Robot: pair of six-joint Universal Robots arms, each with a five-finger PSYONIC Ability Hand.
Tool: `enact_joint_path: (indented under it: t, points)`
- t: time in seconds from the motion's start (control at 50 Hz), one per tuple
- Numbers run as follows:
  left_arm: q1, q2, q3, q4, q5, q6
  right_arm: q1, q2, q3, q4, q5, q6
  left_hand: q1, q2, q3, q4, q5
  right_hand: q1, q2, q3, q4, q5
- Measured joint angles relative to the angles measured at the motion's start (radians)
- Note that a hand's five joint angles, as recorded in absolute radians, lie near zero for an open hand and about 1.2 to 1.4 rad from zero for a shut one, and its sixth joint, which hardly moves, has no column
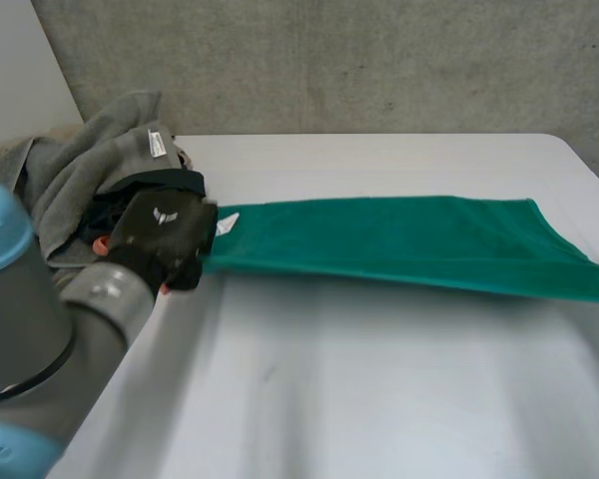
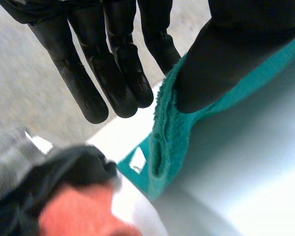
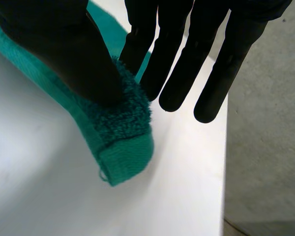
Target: Fold the laundry.
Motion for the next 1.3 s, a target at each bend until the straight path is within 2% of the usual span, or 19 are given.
enact_joint_path:
  t: [0.14, 0.26, 0.4, 0.52, 0.7, 0.82, 0.86, 0.98, 1.0, 1.04, 1.06, 1.08, 1.1, 1.12, 1.14, 1.22, 1.3]
  points:
    - [-0.006, 0.131, -0.152, -0.231, 0.006, 0.064, -0.055, -0.045, 0.009, 0.223, 0.042, -0.304, 0.0, 0.0, 0.0, 0.0, 0.0, 0.0, 0.0, 0.002, 0.0, -0.002]
    - [-0.044, 0.145, -0.224, -0.267, 0.008, 0.113, -0.054, -0.022, 0.029, 0.289, 0.106, -0.428, 0.0, 0.0, 0.0, 0.0, 0.0, 0.0, 0.0, 0.002, 0.0, -0.002]
    - [-0.076, -0.025, -0.147, -0.098, -0.004, 0.132, 0.007, 0.09, -0.015, 0.186, 0.151, -0.374, 0.0, 0.0, 0.0, 0.0, 0.001, 0.0, 0.0, 0.002, 0.001, 0.008]
    - [-0.076, -0.244, 0.036, 0.023, -0.03, 0.134, 0.09, 0.221, -0.132, 0.084, 0.191, -0.291, 0.0, 0.0, 0.0, 0.0, 0.001, 0.0, 0.0, 0.002, 0.003, 0.008]
    - [-0.068, -0.502, 0.327, 0.049, -0.135, 0.145, 0.217, 0.427, -0.355, -0.052, 0.23, -0.257, 0.0, 0.0, 0.0, 0.0, 0.001, 0.0, 0.0, 0.002, 0.003, 0.008]
    - [-0.072, -0.577, 0.427, 0.055, -0.177, 0.169, 0.255, 0.509, -0.434, -0.161, 0.235, -0.259, 0.0, 0.0, 0.0, 0.0, 0.001, 0.0, 0.0, 0.002, 0.003, 0.008]
    - [-0.076, -0.616, 0.48, 0.061, -0.195, 0.193, 0.276, 0.564, -0.487, -0.251, 0.248, -0.262, 0.0, 0.0, 0.0, 0.0, 0.001, 0.0, 0.0, 0.002, 0.003, 0.008]
    - [-0.081, -0.668, 0.541, 0.071, -0.207, 0.235, 0.294, 0.652, -0.575, -0.333, 0.276, -0.264, 0.0, 0.0, 0.0, 0.0, 0.001, -0.009, -0.009, -0.008, -0.007, 0.006]
    - [-0.081, -0.672, 0.545, 0.072, -0.207, 0.238, 0.295, 0.661, -0.584, -0.337, 0.279, -0.264, -0.031, -0.022, -0.023, -0.022, -0.021, -0.094, -0.101, -0.1, -0.099, -0.092]
    - [-0.084, -0.681, 0.555, 0.081, -0.204, 0.243, 0.303, 0.684, -0.604, -0.345, 0.287, -0.263, -0.472, -0.433, -0.428, -0.411, -0.407, -0.434, -0.452, -0.436, -0.415, -0.417]
    - [-0.085, -0.682, 0.558, 0.086, -0.203, 0.245, 0.307, 0.691, -0.61, -0.349, 0.291, -0.261, -0.547, -0.497, -0.49, -0.475, -0.469, -0.575, -0.574, -0.555, -0.555, -0.563]
    - [-0.087, -0.683, 0.561, 0.093, -0.202, 0.246, 0.312, 0.697, -0.617, -0.353, 0.297, -0.259, -0.823, -0.729, -0.719, -0.731, -0.725, -0.754, -0.77, -0.747, -0.746, -0.758]
    - [-0.088, -0.682, 0.562, 0.097, -0.201, 0.247, 0.315, 0.699, -0.619, -0.356, 0.302, -0.256, -0.908, -0.84, -0.827, -0.844, -0.828, -0.794, -0.831, -0.812, -0.813, -0.816]
    - [-0.092, -0.677, 0.565, 0.11, -0.199, 0.247, 0.321, 0.696, -0.622, -0.364, 0.317, -0.243, -0.962, -0.952, -0.942, -0.958, -0.929, -0.879, -0.932, -0.926, -0.928, -0.91]
    - [-0.094, -0.674, 0.566, 0.116, -0.199, 0.247, 0.324, 0.691, -0.621, -0.368, 0.324, -0.234, -0.962, -0.967, -0.958, -0.973, -0.943, -0.892, -0.957, -0.957, -0.96, -0.933]
    - [-0.103, -0.622, 0.567, 0.149, -0.198, 0.243, 0.329, 0.611, -0.593, -0.393, 0.361, -0.139, -0.962, -0.993, -0.982, -0.999, -0.957, -0.893, -0.966, -0.976, -0.984, -0.937]
    - [-0.103, -0.554, 0.556, 0.165, -0.198, 0.239, 0.318, 0.494, -0.541, -0.401, 0.347, -0.03, -0.962, -0.993, -0.982, -0.999, -0.957, -0.893, -0.966, -0.976, -0.984, -0.937]
